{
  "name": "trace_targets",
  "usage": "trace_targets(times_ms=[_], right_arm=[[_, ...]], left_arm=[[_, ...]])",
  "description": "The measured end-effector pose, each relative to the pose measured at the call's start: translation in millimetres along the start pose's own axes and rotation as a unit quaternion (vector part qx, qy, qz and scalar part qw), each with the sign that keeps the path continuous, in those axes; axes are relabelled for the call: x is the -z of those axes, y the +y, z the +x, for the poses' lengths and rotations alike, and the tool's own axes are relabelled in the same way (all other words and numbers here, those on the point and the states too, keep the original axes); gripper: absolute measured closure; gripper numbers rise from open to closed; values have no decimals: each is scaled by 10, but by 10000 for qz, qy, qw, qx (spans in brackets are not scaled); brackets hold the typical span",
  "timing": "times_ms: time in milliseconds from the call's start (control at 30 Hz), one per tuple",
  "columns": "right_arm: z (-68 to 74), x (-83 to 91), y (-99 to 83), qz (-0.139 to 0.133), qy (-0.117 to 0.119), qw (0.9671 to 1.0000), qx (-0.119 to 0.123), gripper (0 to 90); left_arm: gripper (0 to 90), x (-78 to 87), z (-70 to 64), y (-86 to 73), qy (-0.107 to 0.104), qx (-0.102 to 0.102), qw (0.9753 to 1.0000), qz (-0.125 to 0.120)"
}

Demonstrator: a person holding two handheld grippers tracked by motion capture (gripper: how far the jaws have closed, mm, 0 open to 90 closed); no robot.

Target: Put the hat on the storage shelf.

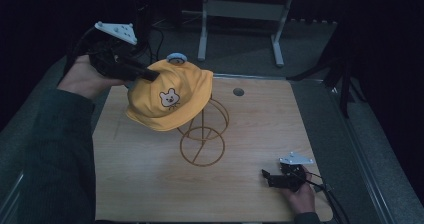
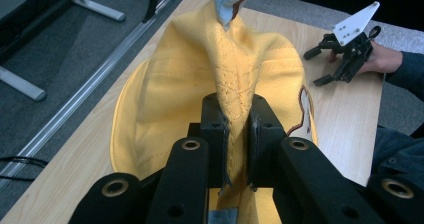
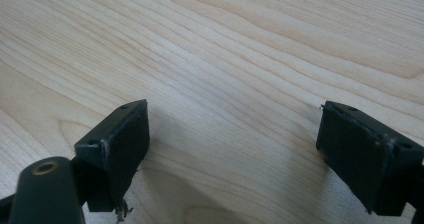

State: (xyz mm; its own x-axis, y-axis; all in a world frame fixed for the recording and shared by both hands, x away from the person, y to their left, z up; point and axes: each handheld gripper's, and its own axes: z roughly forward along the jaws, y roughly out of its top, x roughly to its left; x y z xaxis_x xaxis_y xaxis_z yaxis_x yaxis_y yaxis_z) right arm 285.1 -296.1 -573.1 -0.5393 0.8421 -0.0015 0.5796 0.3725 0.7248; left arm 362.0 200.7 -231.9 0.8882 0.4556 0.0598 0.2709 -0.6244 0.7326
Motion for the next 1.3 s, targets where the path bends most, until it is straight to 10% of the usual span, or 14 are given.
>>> trace_targets(times_ms=[1300], right_arm=[[7,5,-4,1,14,10000,15,136]], left_arm=[[805,-481,-136,358,-275,-437,9980,355]])
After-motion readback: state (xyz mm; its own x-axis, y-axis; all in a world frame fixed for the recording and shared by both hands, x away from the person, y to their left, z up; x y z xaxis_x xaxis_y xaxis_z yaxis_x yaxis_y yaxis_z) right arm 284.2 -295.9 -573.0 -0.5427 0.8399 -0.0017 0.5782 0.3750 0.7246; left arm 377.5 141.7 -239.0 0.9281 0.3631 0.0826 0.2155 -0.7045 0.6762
